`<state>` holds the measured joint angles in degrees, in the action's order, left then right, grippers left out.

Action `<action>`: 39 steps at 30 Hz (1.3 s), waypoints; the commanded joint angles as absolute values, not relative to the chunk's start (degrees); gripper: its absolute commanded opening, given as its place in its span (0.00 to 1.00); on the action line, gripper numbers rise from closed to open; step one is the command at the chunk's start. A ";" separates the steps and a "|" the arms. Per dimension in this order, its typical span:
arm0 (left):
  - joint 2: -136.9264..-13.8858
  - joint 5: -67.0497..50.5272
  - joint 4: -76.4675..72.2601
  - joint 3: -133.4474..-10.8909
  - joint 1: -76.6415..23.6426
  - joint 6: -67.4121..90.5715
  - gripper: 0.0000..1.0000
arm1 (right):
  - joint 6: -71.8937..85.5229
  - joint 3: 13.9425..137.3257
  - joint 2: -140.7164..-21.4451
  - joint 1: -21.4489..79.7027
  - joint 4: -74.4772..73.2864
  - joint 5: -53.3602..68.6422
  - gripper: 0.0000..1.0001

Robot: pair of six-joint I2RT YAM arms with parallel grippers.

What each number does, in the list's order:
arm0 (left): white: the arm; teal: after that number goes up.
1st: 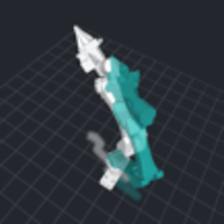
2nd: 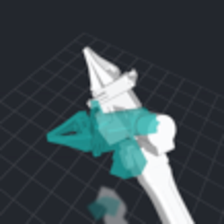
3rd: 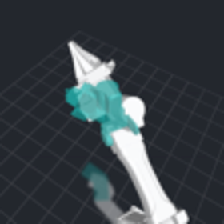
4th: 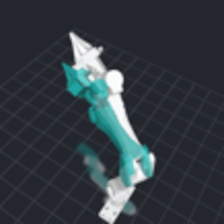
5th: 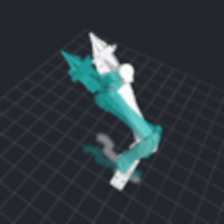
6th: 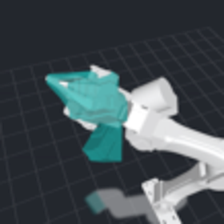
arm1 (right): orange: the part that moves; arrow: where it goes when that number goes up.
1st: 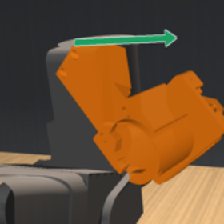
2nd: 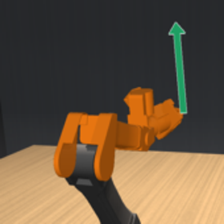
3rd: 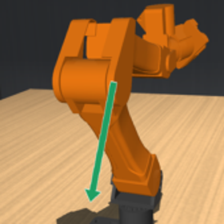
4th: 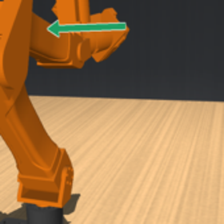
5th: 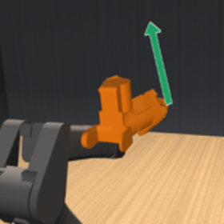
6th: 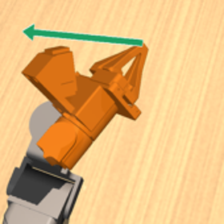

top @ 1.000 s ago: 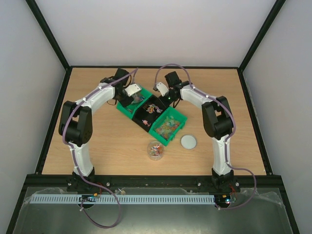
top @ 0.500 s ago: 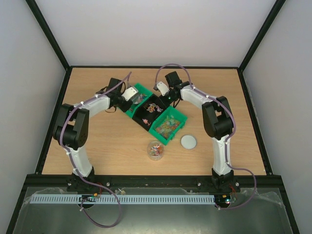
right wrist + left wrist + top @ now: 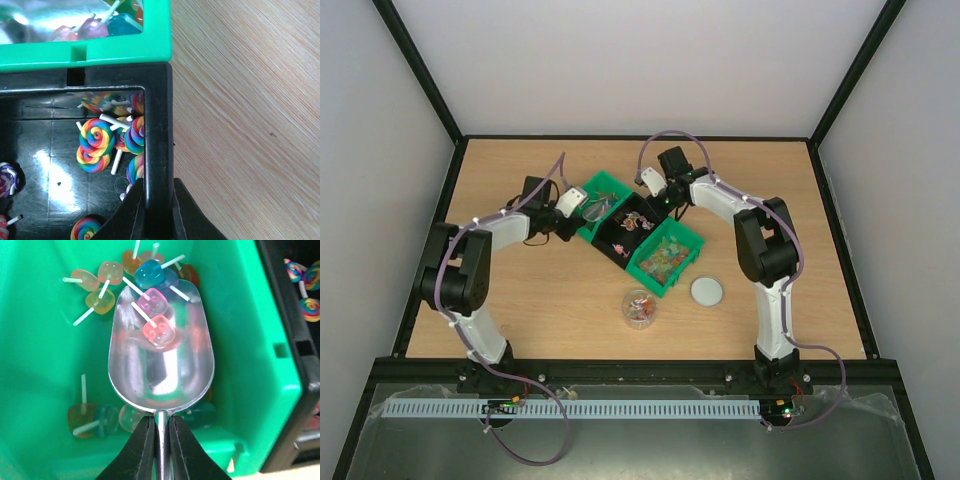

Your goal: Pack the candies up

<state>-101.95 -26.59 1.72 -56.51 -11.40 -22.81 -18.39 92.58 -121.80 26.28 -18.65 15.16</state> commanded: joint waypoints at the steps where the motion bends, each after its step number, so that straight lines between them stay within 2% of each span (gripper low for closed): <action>1: -97.50 -31.77 -2.32 -52.80 -10.31 -23.02 0.02 | -16.98 91.36 -121.69 25.96 -20.40 11.93 0.14; 12: -93.92 -35.03 -7.21 -49.40 -7.18 -21.96 0.02 | -14.55 92.58 -119.98 25.02 -22.18 15.50 0.60; 24: -90.42 -35.61 -9.34 -46.24 -5.61 -23.02 0.02 | -10.99 96.94 -117.58 23.56 -25.32 19.56 0.80; 29: -89.65 -38.83 -10.91 -45.20 -3.75 -21.83 0.02 | -10.17 97.96 -116.75 23.08 -26.27 20.51 0.98; 31: -89.37 -41.46 -11.85 -44.70 -3.00 -21.75 0.02 | -9.96 98.31 -116.48 22.91 -26.89 21.00 1.00; 39: -87.25 -47.15 -17.82 -41.43 -1.63 -21.19 0.02 | -9.13 98.43 -114.77 22.07 -27.76 21.85 0.99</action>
<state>-89.56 -41.17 -11.51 -42.89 -2.13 -21.32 -10.02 96.97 -118.04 22.70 -24.27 20.27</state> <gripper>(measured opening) 0.061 0.986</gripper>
